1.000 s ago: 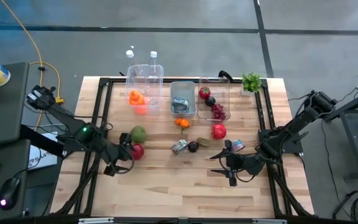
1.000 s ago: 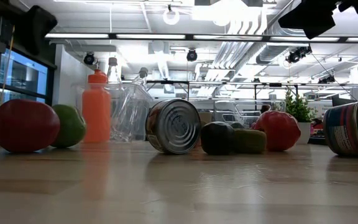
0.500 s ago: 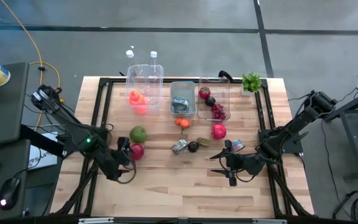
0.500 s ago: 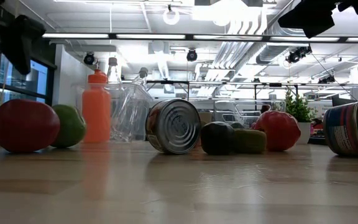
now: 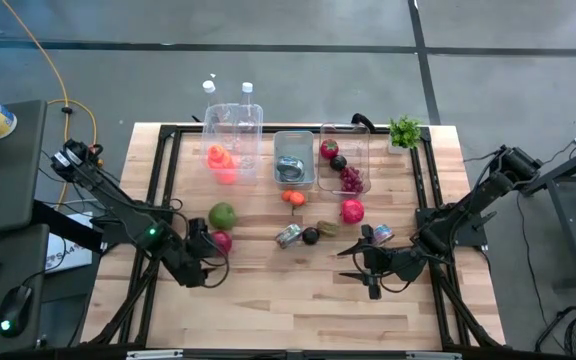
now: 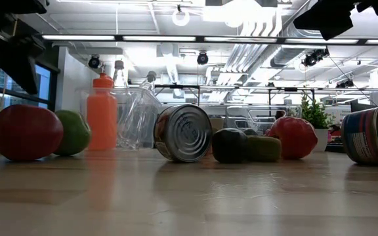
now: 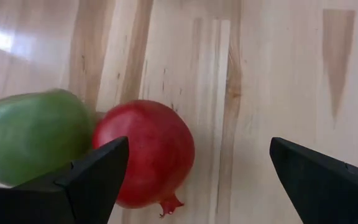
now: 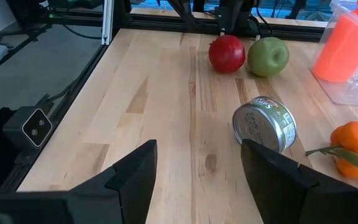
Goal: Pick & Place Food Item
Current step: Put the pomegranate into the transparent bin
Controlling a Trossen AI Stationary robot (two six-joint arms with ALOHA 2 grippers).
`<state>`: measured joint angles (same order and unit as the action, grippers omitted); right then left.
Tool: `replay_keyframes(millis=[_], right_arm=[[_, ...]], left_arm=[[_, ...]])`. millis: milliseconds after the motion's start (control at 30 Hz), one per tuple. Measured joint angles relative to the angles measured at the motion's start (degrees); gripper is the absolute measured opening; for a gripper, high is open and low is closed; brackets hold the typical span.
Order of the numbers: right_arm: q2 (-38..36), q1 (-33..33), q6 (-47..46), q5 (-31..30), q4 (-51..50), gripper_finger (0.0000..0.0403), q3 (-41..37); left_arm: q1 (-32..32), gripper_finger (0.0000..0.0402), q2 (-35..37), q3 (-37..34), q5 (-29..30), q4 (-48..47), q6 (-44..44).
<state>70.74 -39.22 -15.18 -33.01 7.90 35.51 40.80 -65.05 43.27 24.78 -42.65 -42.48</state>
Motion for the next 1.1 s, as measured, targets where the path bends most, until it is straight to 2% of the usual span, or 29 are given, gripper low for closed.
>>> replay_keyframes(millis=[167, 333, 467, 600, 700, 867, 967, 1100], right_arm=[[0.0, 0.0, 0.0, 0.0, 0.0, 0.0222, 0.0], [0.0, 0.0, 0.0, 0.0, 0.0, 0.0222, 0.0], [0.0, 0.0, 0.0, 0.0, 0.0, 0.0222, 0.0], [0.0, 0.0, 0.0, 0.0, 0.0, 0.0222, 0.0], [0.0, 0.0, 0.0, 0.0, 0.0, 0.0222, 0.0], [0.0, 0.0, 0.0, 0.0, 0.0, 0.0222, 0.0], [0.0, 0.0, 0.0, 0.0, 0.0, 0.0222, 0.0], [0.0, 0.0, 0.0, 0.0, 0.0, 0.0222, 0.0]], left_arm=[[0.0, 0.0379, 0.0, 0.3, 1.1, 0.0, 0.1], [0.0, 0.0379, 0.0, 1.6, 1.1, -1.0, 5.0], [0.0, 0.0379, -0.5, 6.3, 4.2, -5.9, 5.2], [0.0, 0.0379, -3.2, 12.7, 4.6, -13.3, 4.2], [-0.1, 0.0379, -6.8, 17.1, 4.1, -20.0, -0.9], [-1.3, 0.0379, -13.6, 22.5, 1.9, -35.2, -19.3], [-2.6, 0.0379, -14.7, 22.7, 1.5, -35.9, -28.2], [-4.9, 0.0379, -14.7, 22.8, -2.0, -34.7, -28.9]])
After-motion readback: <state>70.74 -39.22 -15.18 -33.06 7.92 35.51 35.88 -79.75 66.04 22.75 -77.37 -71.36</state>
